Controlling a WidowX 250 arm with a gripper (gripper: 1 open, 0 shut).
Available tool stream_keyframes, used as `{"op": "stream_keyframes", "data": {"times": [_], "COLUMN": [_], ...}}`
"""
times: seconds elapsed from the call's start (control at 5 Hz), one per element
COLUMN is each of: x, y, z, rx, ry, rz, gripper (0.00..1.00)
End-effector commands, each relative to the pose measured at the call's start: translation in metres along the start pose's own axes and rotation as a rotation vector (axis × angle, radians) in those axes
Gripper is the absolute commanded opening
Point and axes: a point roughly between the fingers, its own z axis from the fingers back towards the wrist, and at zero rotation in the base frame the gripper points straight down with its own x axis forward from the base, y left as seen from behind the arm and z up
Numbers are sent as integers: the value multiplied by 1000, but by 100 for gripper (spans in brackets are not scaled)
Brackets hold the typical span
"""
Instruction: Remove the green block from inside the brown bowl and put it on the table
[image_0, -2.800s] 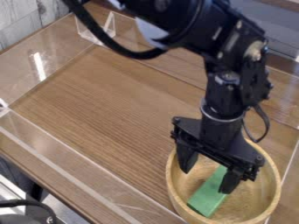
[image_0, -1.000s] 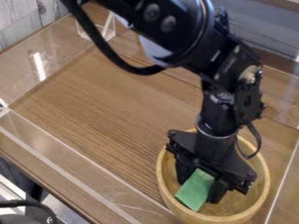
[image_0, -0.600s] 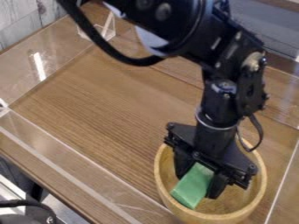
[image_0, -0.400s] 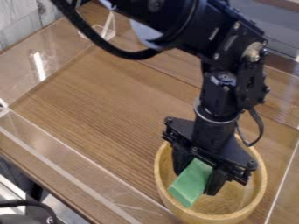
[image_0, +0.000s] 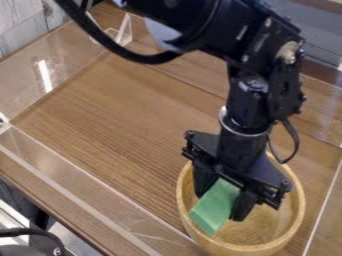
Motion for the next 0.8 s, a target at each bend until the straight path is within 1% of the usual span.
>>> {"op": "stream_keyframes", "data": {"times": [0.0, 0.6], "x": [10, 7], "y": [-1, 5], "z": [20, 28], "rx": [-26, -34], "ry": [-68, -70], "rz": [6, 1], "gripper": [0, 0]}}
